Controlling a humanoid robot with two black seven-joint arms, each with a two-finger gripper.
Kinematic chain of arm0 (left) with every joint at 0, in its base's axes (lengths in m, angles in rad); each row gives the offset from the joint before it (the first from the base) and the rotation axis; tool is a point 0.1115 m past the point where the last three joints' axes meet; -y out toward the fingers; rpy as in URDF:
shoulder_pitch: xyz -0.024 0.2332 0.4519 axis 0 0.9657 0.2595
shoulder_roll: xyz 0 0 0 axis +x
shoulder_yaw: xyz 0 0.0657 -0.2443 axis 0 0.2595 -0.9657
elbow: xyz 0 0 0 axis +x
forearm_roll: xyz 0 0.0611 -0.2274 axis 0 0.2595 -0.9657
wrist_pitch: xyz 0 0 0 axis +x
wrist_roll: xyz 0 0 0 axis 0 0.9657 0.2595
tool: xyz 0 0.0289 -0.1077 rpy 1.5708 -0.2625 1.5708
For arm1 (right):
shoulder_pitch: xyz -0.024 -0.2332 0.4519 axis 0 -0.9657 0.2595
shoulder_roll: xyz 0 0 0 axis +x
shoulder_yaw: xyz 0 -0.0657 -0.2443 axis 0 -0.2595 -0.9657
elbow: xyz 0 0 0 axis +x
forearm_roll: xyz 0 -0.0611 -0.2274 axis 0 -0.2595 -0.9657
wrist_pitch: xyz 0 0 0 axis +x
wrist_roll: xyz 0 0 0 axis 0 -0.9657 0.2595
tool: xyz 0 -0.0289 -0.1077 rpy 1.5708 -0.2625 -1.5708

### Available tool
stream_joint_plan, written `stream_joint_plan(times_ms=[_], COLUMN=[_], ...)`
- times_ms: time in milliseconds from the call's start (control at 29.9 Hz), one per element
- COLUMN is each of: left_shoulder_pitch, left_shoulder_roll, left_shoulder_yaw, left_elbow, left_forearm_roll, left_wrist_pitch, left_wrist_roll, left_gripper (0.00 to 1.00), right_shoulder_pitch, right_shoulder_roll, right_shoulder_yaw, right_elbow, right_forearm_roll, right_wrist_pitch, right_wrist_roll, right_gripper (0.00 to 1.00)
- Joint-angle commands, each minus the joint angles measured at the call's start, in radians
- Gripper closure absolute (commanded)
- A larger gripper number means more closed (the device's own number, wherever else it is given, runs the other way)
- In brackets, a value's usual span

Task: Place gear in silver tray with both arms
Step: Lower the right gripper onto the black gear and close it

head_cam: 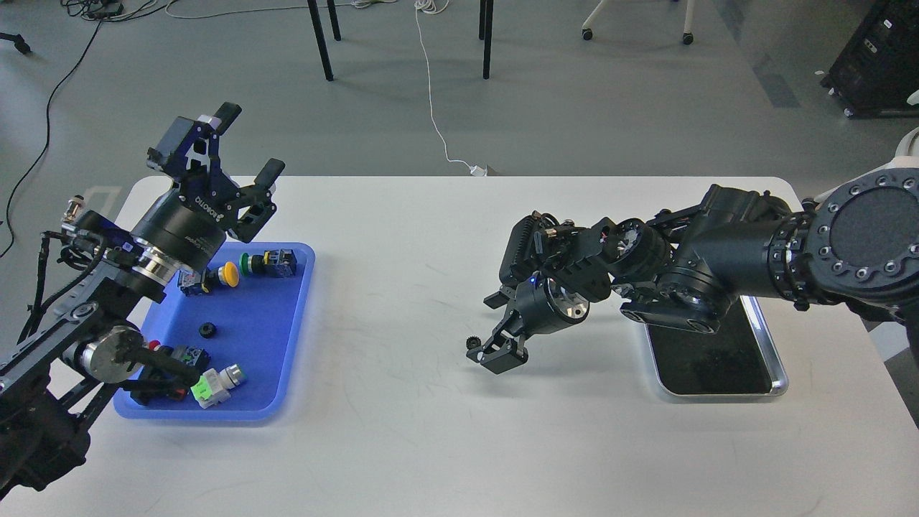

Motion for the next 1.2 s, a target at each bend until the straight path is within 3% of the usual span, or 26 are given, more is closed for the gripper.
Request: stream_joint_plan(times_ms=[0,736,1171], left_shoulder_pitch=[0.011,0.038,0.066], left_shoulder_roll=[-0.002,-0.012,-0.014], left_shoulder_yaw=[-0.024,-0.033,-0.055], left_elbow=[-0.002,-0.016,-0.016], left_forearm_roll=[0.0,0.002,0.002], left_wrist_pitch=[0.0,-0.002,-0.005], left_wrist_roll=[-0.001,0.0,0.0], left_gripper=[0.02,0.02,0.02], right_shoulder_pitch=[-0.039,-0.099,-0.168], right_shoulder_roll=[0.0,0.0,0.0], right_shoulder_yaw=[-0.009,0.019,0.028], right_elbow=[-0.036,-0.044,-0.04], right_forearm_roll=[0.003,0.056,0.055], right_wrist_pitch=[-0.041,-0.099,-0.204], right_wrist_roll=[0.0,0.0,0.0], right_gripper=[0.15,0.21,0.23])
